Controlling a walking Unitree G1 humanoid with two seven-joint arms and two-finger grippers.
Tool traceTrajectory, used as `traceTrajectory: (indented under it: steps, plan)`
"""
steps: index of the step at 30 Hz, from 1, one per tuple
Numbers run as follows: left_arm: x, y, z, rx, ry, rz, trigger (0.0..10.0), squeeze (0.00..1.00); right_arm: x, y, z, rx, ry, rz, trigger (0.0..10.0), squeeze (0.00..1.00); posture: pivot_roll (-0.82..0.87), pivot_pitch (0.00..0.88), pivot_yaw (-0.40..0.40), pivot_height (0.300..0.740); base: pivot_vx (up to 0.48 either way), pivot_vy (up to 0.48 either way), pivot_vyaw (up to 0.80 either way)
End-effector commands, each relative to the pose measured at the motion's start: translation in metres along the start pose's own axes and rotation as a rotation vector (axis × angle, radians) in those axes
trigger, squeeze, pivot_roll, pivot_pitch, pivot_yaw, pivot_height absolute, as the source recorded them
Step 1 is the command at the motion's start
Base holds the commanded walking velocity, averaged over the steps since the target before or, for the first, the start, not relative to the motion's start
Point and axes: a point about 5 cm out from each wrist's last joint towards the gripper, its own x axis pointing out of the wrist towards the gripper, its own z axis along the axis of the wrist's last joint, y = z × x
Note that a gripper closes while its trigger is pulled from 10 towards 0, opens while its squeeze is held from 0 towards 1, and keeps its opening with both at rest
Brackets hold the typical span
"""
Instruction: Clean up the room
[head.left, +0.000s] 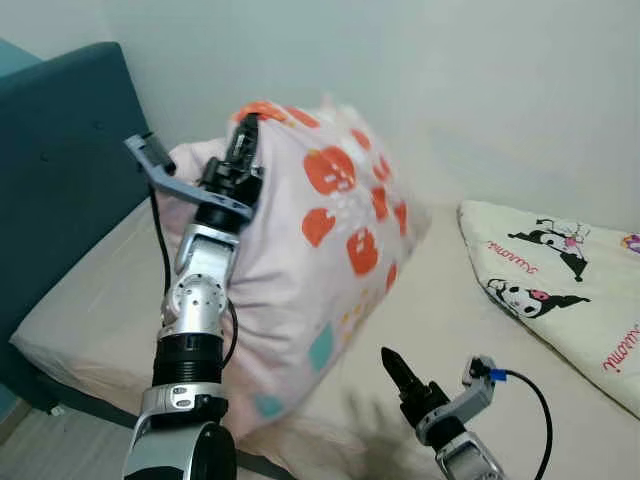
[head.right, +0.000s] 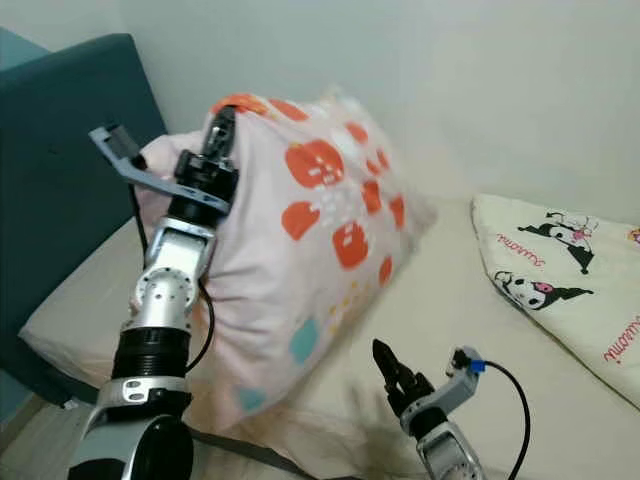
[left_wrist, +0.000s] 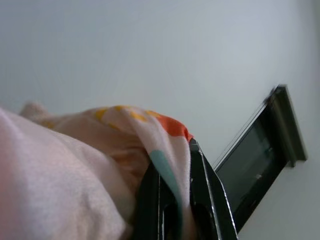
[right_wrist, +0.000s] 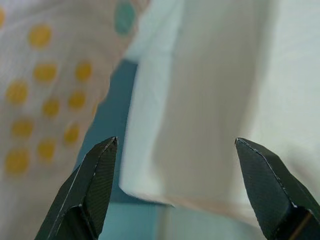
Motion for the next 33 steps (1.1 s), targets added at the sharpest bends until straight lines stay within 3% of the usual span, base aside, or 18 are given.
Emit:
traceTrajectory:
  steps: [1, 4, 6, 7, 8, 10, 14, 19, 20, 31, 33]
  plan:
    - [0.02, -0.033, 0.022, -0.021, -0.082, -0.169, 10.0, 0.0, -0.001, 0.009, 0.008, 0.039, -0.074, 0.094, 10.0, 0.0, -0.02, 0.0, -0.008, 0.74, 0.0, 0.0, 0.0]
    - [0.02, -0.037, 0.024, -0.052, -0.074, -0.183, 10.0, 0.0, -0.002, 0.016, 0.011, 0.06, -0.103, 0.162, 10.0, 0.0, -0.02, 0.0, -0.006, 0.74, 0.0, 0.0, 0.0]
    - [0.02, -0.043, 0.025, -0.073, -0.065, -0.208, 10.0, 0.0, -0.004, 0.031, 0.017, 0.079, -0.141, 0.3, 10.0, 0.0, -0.02, 0.0, -0.003, 0.74, 0.0, 0.0, 0.0]
    - [0.019, -0.046, 0.023, -0.089, -0.061, -0.224, 10.0, 0.0, -0.009, 0.042, 0.021, 0.096, -0.16, 0.416, 10.0, 0.53, -0.02, 0.0, -0.002, 0.74, 0.0, 0.0, 0.0]
    - [0.019, -0.049, 0.022, -0.109, -0.059, -0.239, 10.0, 0.0, -0.014, 0.05, 0.025, 0.11, -0.179, 0.512, 10.0, 1.0, -0.01, 0.0, 0.001, 0.74, 0.0, 0.0, 0.0]
    - [0.019, -0.054, 0.022, -0.144, -0.058, -0.267, 10.0, 0.0, -0.017, 0.049, 0.031, 0.125, -0.212, 0.557, 10.0, 1.0, -0.01, 0.0, 0.001, 0.74, 0.0, 0.0, 0.0]
    - [0.021, -0.06, 0.023, -0.199, -0.052, -0.316, 10.0, 0.0, -0.015, 0.037, 0.036, 0.144, -0.23, 0.521, 10.0, 1.0, -0.01, 0.0, 0.003, 0.74, 0.0, 0.0, 0.0]
    - [0.02, -0.073, 0.026, -0.234, -0.026, -0.395, 10.0, 0.0, -0.015, 0.034, 0.039, 0.177, -0.237, 0.55, 10.0, 1.0, 0.0, 0.0, 0.002, 0.74, 0.0, 0.0, 0.0]
    - [0.019, -0.08, 0.028, -0.253, -0.017, -0.441, 10.0, 0.0, -0.013, 0.033, 0.042, 0.2, -0.244, 0.559, 10.0, 0.0, 0.0, 0.0, 0.002, 0.74, 0.0, 0.0, 0.0]
    - [0.015, -0.102, 0.037, -0.33, -0.023, -0.571, 10.0, 0.0, -0.003, 0.034, 0.032, 0.289, -0.184, 0.602, 10.0, 0.0, 0.03, 0.0, -0.002, 0.74, 0.0, 0.0, 0.0]
    - [0.013, -0.107, 0.04, -0.334, -0.008, -0.598, 10.0, 0.0, -0.003, 0.044, 0.034, 0.284, -0.162, 0.694, 10.0, 0.0, 0.04, 0.0, 0.002, 0.74, 0.0, 0.0, 0.0]
